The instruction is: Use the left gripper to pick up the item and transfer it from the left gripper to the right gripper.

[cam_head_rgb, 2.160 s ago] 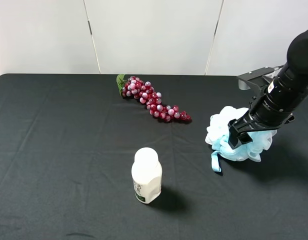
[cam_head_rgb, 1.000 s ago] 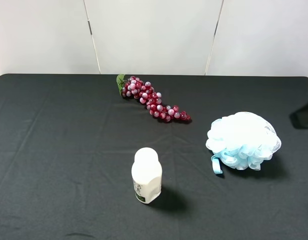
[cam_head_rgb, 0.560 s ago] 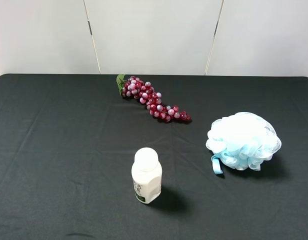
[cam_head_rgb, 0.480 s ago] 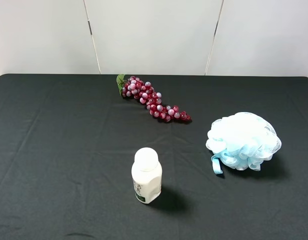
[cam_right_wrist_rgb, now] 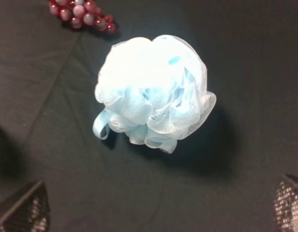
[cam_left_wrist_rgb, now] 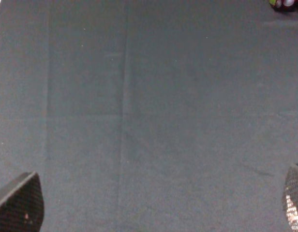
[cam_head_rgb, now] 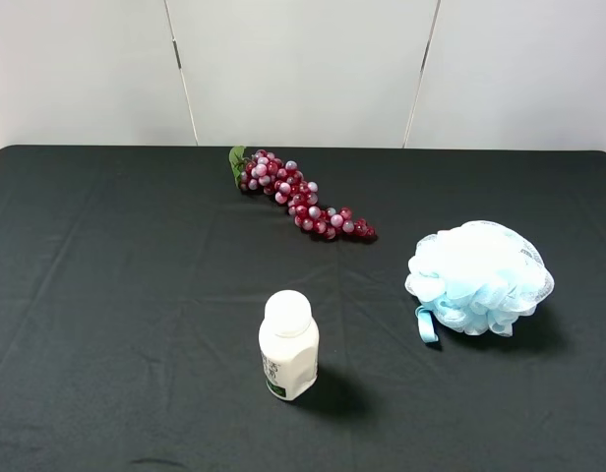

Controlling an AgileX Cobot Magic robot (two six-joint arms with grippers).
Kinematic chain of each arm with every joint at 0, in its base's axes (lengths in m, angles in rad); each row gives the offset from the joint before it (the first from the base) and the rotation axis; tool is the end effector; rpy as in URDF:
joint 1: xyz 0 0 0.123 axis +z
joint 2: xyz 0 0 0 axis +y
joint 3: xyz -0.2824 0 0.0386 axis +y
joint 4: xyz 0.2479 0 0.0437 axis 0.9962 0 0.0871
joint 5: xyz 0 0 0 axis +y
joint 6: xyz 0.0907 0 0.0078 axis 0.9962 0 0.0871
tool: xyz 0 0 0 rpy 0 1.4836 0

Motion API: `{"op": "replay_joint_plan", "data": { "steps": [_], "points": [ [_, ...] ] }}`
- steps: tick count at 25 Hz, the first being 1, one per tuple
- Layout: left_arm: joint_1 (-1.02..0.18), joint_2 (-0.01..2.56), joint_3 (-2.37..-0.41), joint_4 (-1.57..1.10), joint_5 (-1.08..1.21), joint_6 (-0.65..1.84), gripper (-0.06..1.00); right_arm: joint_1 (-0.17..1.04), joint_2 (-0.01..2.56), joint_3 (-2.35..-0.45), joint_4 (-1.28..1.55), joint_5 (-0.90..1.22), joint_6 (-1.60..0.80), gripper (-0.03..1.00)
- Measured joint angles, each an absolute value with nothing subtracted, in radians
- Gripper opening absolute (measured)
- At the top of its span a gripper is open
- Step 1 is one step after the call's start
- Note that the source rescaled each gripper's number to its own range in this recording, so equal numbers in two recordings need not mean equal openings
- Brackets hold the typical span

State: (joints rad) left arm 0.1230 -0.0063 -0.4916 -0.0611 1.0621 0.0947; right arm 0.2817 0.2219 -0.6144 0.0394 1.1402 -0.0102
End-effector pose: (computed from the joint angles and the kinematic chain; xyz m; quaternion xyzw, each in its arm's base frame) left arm -0.0043 -0.0054 0.2748 -0.0109 0.8537 0.0261 0.5200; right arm 0.0156 0.0079 0.3021 -0.1311 0.8884 0.0790 0.4328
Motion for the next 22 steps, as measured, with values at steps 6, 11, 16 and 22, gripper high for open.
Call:
{"op": "replay_joint_plan", "data": {
  "steps": [6, 11, 16, 22],
  "points": [
    [0.123, -0.006, -0.492, -0.061, 1.062, 0.095, 0.99, 0.282, 0.023, -0.517, 0.028, 1.058, -0.01, 1.0],
    [0.123, -0.006, -0.492, -0.061, 1.062, 0.095, 0.99, 0.282, 0.005, -0.497, 0.025, 1.031, -0.01, 1.0],
    [0.123, -0.006, -0.492, -0.061, 1.062, 0.095, 0.99, 0.282, 0.023, -0.497, 0.025, 1.023, -0.01, 1.0],
    [0.123, -0.006, -0.492, -0.061, 1.062, 0.095, 0.99, 0.271, 0.023, -0.497, 0.025, 1.018, -0.01, 1.0]
  ]
}}
